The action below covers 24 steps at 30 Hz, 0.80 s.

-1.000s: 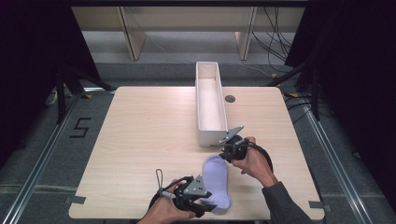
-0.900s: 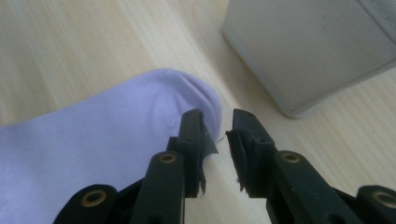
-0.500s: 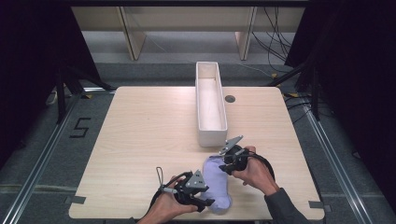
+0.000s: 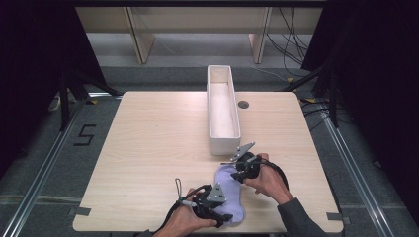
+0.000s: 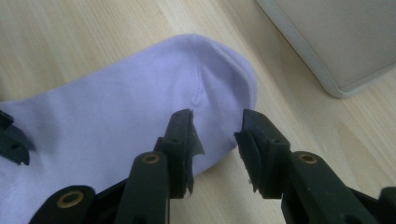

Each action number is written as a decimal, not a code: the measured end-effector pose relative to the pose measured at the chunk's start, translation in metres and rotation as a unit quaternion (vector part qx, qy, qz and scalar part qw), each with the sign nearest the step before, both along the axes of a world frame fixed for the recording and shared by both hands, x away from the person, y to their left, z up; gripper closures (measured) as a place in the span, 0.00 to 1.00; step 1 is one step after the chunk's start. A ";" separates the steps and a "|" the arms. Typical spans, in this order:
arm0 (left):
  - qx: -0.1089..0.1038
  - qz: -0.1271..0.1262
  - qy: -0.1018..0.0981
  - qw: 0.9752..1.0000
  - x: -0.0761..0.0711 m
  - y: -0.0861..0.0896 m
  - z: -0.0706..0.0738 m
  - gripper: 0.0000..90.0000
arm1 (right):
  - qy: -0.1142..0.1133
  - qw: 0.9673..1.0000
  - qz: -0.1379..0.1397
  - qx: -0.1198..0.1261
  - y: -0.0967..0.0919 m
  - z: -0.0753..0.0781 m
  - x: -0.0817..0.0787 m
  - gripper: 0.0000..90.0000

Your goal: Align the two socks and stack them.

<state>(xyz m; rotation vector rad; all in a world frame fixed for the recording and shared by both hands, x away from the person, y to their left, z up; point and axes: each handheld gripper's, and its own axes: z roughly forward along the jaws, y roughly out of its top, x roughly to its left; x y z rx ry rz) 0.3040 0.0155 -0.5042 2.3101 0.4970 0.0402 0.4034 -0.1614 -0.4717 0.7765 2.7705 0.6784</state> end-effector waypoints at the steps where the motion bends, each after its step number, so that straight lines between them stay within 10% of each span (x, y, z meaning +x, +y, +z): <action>1: 0.003 -0.001 0.000 1.000 0.000 0.000 0.000 0.49 | -0.005 1.000 0.005 -0.004 0.000 0.000 0.002 0.71; 24: 0.004 -0.002 -0.004 1.000 -0.001 -0.001 -0.002 0.49 | 0.022 1.000 0.009 0.007 0.022 -0.011 0.026 0.71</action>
